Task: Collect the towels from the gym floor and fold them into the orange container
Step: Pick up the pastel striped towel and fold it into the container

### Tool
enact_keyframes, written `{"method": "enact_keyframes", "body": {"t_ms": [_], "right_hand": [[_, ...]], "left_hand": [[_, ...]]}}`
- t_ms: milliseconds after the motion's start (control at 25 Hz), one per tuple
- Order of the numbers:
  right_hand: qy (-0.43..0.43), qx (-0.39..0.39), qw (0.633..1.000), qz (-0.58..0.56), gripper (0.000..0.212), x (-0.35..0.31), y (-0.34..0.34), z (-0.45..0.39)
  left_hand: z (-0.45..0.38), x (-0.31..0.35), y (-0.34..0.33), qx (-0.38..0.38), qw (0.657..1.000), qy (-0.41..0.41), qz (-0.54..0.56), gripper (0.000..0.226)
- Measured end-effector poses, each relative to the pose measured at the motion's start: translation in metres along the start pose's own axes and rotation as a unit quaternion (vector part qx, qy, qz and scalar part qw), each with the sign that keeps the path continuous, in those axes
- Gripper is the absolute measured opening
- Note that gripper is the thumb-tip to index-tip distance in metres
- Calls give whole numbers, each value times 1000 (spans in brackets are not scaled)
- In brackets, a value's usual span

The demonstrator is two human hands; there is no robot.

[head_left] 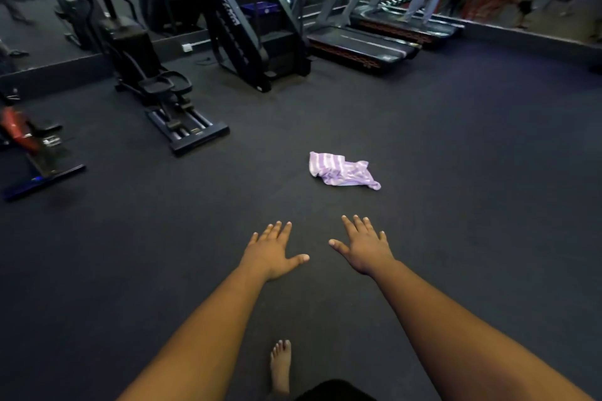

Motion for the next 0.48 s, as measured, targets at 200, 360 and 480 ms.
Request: {"method": "enact_keyframes", "body": {"t_ms": [200, 360, 480], "right_hand": [[-65, -5, 998, -6, 85, 11, 24, -92], [-97, 1, 995, -25, 85, 8, 51, -167], [-107, 3, 994, -34, 85, 15, 61, -221]], "left_hand": [[-118, -5, 28, -33, 998, -55, -9, 105], [-210, -10, 64, -49, 995, -85, -27, 104], [-271, -5, 75, -67, 993, -96, -30, 104]]}}
Point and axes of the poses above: each hand's wrist, its own z-axis away from the middle knuckle, its own y-axis out of the back of the hand, x = y × z, the point moved 7 cm from there along -z, towards the middle knuckle, and after that the axes turned 5 degrees about x, right-handed, at the moved point
